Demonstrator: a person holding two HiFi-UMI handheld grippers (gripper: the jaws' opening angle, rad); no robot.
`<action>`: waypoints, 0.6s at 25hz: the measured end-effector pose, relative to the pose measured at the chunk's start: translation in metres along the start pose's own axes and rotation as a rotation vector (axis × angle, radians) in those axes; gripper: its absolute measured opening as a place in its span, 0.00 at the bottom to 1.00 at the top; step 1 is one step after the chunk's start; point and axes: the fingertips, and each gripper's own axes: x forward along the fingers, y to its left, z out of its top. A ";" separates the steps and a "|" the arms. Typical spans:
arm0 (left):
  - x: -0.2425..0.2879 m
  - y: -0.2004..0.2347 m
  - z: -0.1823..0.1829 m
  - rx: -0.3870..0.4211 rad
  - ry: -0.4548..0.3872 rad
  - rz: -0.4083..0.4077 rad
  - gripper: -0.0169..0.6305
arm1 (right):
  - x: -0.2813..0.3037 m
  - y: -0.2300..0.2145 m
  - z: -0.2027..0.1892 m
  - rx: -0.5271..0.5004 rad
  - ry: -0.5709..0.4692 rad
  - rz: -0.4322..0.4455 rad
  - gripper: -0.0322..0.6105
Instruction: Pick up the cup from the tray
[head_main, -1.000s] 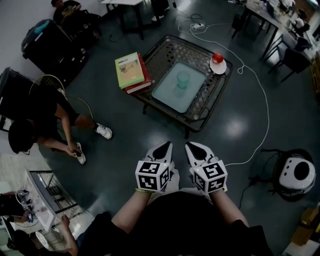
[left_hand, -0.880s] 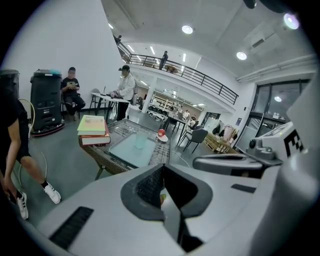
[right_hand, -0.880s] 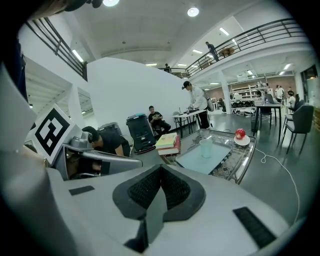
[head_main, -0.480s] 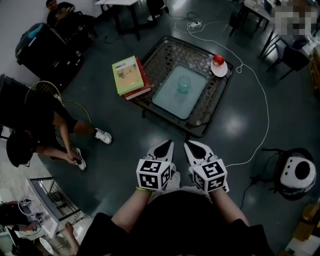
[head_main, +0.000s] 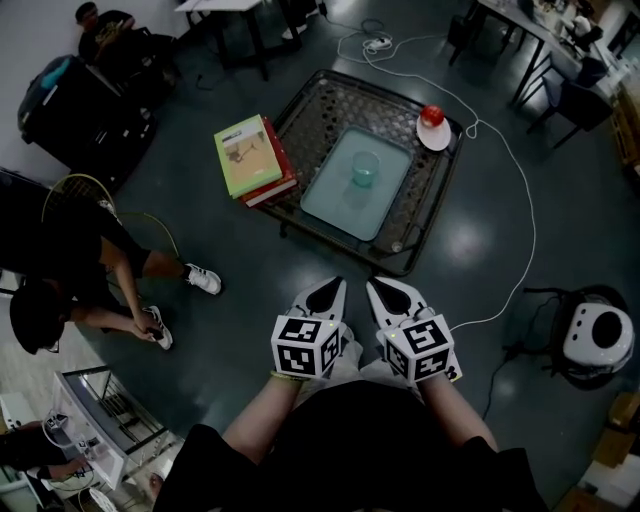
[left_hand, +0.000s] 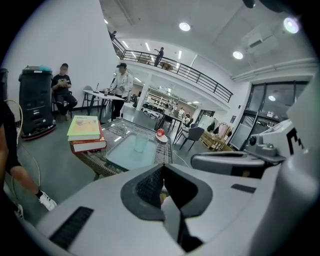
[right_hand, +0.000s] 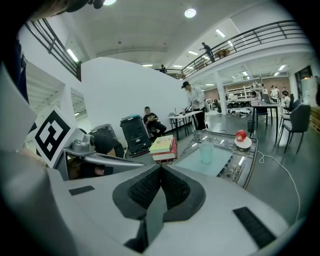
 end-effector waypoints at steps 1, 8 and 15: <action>0.001 0.000 0.000 0.002 0.002 -0.003 0.04 | 0.000 -0.001 0.000 0.002 0.000 -0.004 0.06; 0.005 -0.001 0.000 0.005 0.012 -0.015 0.04 | -0.006 -0.008 -0.005 0.023 0.007 -0.046 0.06; 0.011 0.002 0.003 0.008 0.012 -0.009 0.04 | -0.006 -0.014 -0.008 0.036 0.017 -0.053 0.06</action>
